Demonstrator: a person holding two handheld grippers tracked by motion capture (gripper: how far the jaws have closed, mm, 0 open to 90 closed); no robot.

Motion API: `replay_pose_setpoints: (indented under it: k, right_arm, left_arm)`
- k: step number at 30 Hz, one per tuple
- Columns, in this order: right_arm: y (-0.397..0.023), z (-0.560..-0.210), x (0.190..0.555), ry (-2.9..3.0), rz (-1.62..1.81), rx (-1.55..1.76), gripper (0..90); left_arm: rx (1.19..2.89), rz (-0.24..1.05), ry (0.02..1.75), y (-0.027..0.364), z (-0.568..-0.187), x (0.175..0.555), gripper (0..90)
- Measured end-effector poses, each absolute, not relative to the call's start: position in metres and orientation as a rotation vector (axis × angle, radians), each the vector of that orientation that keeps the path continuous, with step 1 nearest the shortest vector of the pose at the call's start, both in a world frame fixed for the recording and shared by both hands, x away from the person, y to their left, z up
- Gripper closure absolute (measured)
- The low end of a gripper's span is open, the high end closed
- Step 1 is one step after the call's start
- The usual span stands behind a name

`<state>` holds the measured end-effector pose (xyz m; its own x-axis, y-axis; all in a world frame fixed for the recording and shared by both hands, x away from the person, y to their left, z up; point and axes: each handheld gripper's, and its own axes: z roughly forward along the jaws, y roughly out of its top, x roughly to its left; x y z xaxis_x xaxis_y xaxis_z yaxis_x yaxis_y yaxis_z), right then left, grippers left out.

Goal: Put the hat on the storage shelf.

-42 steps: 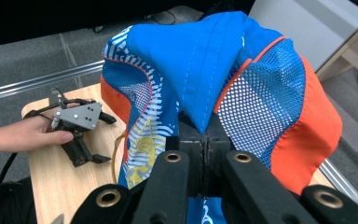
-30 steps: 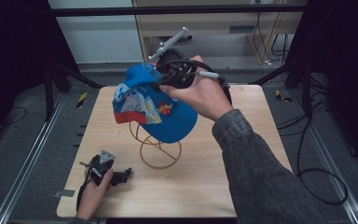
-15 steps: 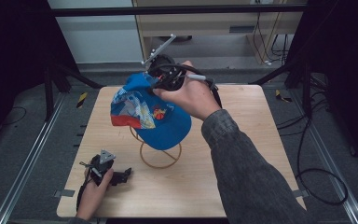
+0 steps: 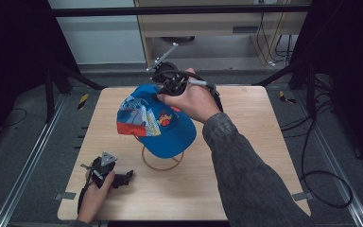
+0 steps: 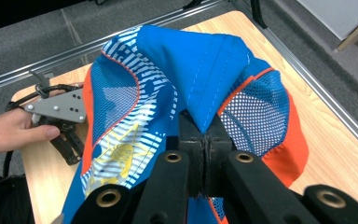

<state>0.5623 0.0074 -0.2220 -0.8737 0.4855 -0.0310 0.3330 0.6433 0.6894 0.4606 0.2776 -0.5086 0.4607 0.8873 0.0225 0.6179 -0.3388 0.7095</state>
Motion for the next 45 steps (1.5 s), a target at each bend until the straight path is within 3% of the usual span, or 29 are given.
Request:
replay_pose_setpoints:
  k: [28, 34, 43, 45]
  right_arm:
    - [0.027, -0.213, 0.563, 2.647, 1.086, 0.631, 89.3]
    - [0.027, -0.223, 0.57, 2.652, 1.047, 0.654, 89.1]
    - [0.023, -0.238, 0.572, 2.653, 1.014, 0.688, 83.9]
    - [0.021, -0.24, 0.572, 2.646, 1.015, 0.704, 79.2]
  left_arm:
    - [2.07, 0.551, 1.249, 0.277, -0.509, 0.461, 0.0]
    - [2.072, 0.55, 1.251, 0.277, -0.509, 0.461, 0.0]
    - [2.079, 0.547, 1.248, 0.278, -0.509, 0.461, 0.0]
    - [2.079, 0.548, 1.248, 0.278, -0.509, 0.461, 0.0]
